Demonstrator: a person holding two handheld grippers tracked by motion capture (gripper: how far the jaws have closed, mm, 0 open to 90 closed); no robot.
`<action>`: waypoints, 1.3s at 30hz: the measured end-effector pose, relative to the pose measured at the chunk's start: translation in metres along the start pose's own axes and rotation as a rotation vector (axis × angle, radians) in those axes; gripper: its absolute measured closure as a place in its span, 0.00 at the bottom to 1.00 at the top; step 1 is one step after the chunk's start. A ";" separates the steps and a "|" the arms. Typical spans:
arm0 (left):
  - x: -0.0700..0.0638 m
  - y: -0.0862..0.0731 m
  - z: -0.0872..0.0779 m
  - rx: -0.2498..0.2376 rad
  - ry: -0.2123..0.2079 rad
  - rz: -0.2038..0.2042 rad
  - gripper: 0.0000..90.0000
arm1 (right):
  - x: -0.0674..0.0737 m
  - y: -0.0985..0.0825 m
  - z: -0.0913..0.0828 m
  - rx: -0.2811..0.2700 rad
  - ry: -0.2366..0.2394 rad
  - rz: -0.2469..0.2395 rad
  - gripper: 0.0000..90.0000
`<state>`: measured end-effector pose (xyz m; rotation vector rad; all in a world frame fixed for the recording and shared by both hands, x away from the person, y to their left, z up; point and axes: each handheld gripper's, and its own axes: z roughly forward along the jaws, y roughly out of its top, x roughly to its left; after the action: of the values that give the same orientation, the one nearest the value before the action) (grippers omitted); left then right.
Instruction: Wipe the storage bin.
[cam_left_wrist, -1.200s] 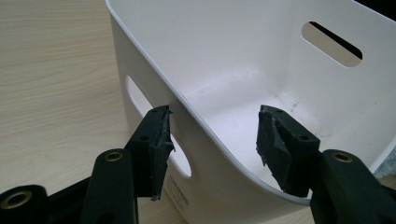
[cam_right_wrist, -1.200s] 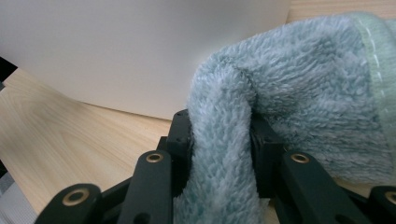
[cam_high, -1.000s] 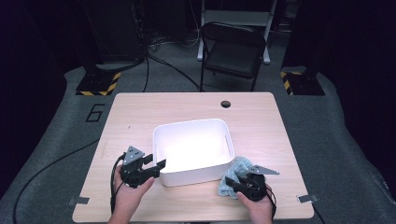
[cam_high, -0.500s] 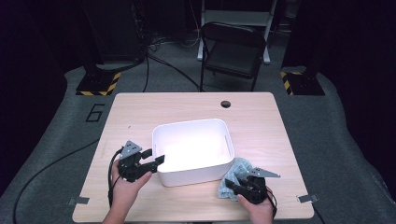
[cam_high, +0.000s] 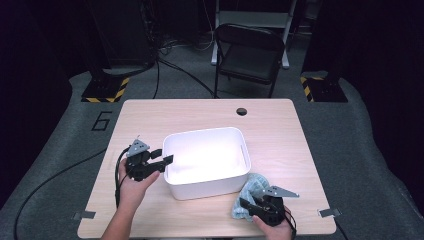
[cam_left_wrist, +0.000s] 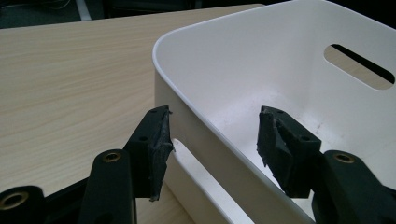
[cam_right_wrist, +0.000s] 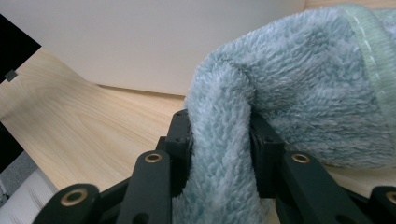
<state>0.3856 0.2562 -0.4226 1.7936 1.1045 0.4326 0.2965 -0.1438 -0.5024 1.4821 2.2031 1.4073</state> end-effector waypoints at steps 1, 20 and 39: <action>0.002 0.001 0.002 0.004 -0.002 0.003 0.49 | 0.000 0.000 0.000 -0.003 -0.001 0.004 0.73; 0.011 0.012 0.018 0.009 0.026 0.023 0.67 | -0.003 0.004 0.001 -0.010 0.014 0.017 0.73; -0.017 -0.007 -0.013 0.037 0.097 0.015 0.62 | -0.007 0.006 -0.002 -0.016 0.015 0.024 0.73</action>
<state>0.3644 0.2503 -0.4199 1.8304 1.1737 0.5156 0.3031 -0.1503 -0.4992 1.5026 2.1844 1.4445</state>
